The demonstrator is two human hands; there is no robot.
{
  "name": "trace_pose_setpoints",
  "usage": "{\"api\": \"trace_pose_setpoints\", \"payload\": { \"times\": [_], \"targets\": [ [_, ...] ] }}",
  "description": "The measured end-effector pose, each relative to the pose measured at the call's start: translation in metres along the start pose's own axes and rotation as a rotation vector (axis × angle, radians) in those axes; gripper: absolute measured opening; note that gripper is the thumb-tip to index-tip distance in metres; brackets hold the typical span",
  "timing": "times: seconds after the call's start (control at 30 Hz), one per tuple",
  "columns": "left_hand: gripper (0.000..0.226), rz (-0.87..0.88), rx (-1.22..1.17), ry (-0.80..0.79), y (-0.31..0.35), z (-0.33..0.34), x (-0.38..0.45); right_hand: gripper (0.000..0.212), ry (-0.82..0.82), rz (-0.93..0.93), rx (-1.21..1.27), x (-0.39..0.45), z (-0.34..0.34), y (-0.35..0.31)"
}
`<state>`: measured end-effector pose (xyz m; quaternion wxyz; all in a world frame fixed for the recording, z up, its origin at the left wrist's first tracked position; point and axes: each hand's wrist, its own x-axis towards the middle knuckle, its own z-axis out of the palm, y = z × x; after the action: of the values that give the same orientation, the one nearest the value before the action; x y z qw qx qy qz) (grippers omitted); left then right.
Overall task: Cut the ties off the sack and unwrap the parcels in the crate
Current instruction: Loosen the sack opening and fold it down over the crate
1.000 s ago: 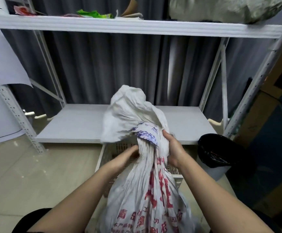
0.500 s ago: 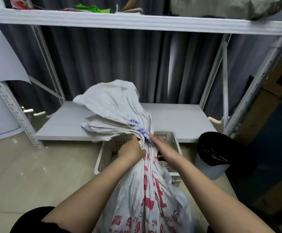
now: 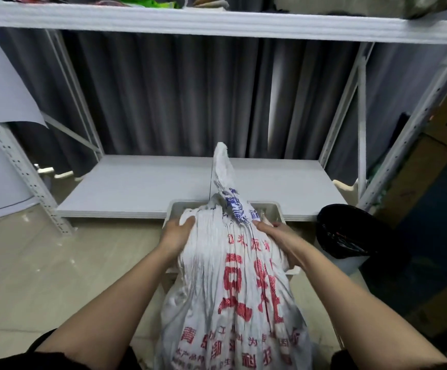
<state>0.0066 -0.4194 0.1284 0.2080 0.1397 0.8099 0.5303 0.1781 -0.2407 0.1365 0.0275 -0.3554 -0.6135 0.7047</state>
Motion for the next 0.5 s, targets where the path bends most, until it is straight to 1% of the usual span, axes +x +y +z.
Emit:
{"api": "trace_pose_setpoints", "payload": {
  "times": [0.07,0.13,0.2,0.3,0.33,0.37,0.43,0.5],
  "targets": [
    [0.035,-0.025,0.032,0.058,-0.005,-0.006,0.005,0.021,0.184,-0.109,-0.117,0.002,-0.007,-0.007],
    [0.036,-0.048,0.088,0.098,-0.013,-0.014,0.014,0.011,0.373,-0.234,-0.219,0.011,-0.018,-0.008],
    [0.04,-0.057,0.186,0.136,-0.02,-0.024,0.022,0.008,0.534,-0.304,-0.339,0.021,-0.035,0.0],
    [0.041,-0.047,0.278,0.162,-0.031,-0.04,0.032,0.018,0.654,-0.249,-0.47,0.031,-0.065,0.016],
    [0.042,-0.065,0.288,0.168,-0.034,-0.045,0.034,0.024,0.681,-0.221,-0.477,0.031,-0.074,0.02],
    [0.043,-0.098,0.275,0.183,-0.038,-0.051,0.037,0.03,0.717,-0.18,-0.442,0.032,-0.08,0.022],
    [0.041,-0.191,0.224,0.2,-0.047,-0.062,0.042,0.037,0.765,-0.09,-0.221,0.037,-0.092,0.028],
    [0.038,-0.272,0.171,0.146,-0.055,-0.065,0.045,0.029,0.687,0.042,0.131,0.043,-0.094,0.032]
  ]
}}
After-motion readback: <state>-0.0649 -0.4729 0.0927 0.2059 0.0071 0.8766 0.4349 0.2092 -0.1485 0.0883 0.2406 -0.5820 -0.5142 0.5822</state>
